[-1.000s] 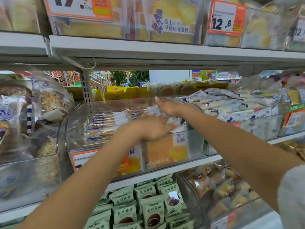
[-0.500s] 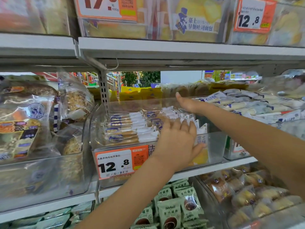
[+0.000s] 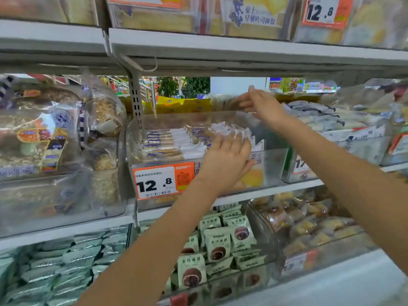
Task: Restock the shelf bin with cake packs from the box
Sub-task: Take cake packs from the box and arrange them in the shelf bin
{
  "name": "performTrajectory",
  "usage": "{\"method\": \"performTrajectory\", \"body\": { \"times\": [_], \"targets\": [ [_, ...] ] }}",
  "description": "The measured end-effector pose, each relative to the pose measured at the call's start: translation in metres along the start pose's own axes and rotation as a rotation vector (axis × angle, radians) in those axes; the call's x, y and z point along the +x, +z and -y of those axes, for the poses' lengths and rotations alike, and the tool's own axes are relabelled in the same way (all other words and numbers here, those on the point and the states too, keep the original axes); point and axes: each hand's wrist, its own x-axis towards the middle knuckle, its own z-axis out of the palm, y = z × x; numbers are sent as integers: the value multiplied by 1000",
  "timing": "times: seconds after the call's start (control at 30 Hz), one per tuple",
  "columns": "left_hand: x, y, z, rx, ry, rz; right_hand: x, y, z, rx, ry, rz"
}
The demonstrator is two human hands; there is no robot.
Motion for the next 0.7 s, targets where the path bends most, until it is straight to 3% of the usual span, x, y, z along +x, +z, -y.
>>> {"method": "performTrajectory", "body": {
  "times": [0.13, 0.2, 0.27, 0.4, 0.5, 0.53, 0.63, 0.7],
  "targets": [
    [-69, -5, -44, -89, 72, -340, -130, -2, 5, 216, -182, -309],
    [-130, -6, -75, -210, 123, -302, -205, 18, -17, 208, -182, -398],
    [-194, 3, -104, -300, 131, -142, -277, 51, -50, 159, -65, -326],
    [-314, 18, -162, -456, -38, 393, -392, 119, -131, -61, 362, 185],
    [-389, 13, -190, -504, -450, 1005, -456, 148, -180, -241, 585, 632],
    [-410, 15, -196, -537, -564, 1143, -470, 154, -188, -268, 633, 769],
    [-450, 23, -209, -667, -754, 1398, -506, 178, -209, -430, 701, 1178],
    [-466, 31, -216, -739, -812, 1473, -525, 200, -220, -512, 720, 1299]
  ]
}}
